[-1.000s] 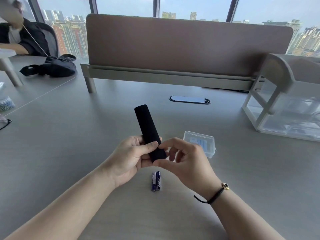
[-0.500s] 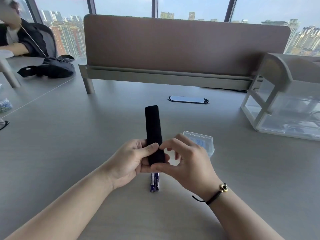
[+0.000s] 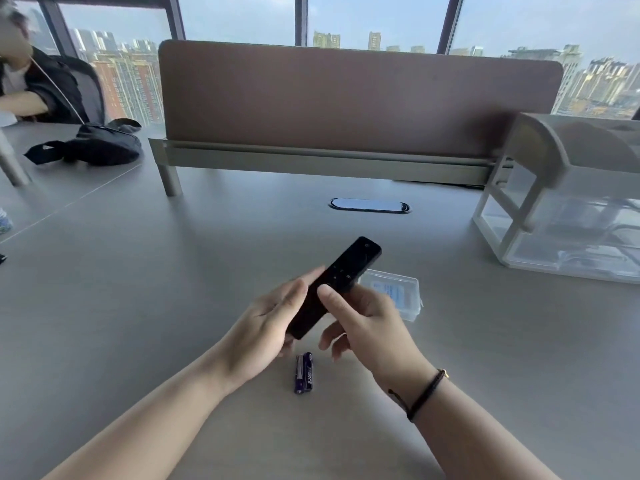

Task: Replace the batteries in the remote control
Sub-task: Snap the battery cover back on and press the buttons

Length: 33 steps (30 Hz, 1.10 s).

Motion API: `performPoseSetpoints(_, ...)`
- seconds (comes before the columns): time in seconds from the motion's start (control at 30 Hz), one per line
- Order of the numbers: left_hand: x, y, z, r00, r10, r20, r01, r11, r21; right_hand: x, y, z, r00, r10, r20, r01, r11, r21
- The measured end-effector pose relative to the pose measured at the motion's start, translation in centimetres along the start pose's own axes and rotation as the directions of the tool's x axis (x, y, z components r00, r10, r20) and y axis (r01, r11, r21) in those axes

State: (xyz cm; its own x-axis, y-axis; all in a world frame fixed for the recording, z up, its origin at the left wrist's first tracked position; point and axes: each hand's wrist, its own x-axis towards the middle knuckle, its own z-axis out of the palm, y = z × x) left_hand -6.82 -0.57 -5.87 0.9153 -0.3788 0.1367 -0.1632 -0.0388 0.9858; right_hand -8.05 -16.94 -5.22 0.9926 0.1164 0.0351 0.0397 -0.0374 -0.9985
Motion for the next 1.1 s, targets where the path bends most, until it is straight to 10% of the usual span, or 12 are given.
performPoseSetpoints(0.37,0.5,-0.4,-1.1,0.984,-0.064,-0.164,0.031,0.980,-0.197,0.0,-1.0,-0.3,0.982,0.188,0.013,-0.184,0.937,0.297)
performPoseSetpoints(1.1,0.2,0.2,-0.5,0.995,0.033,-0.099,-0.046,0.989,-0.138,-0.8,-0.9,0.5,0.983,0.098,0.157,-0.108,0.993,0.054)
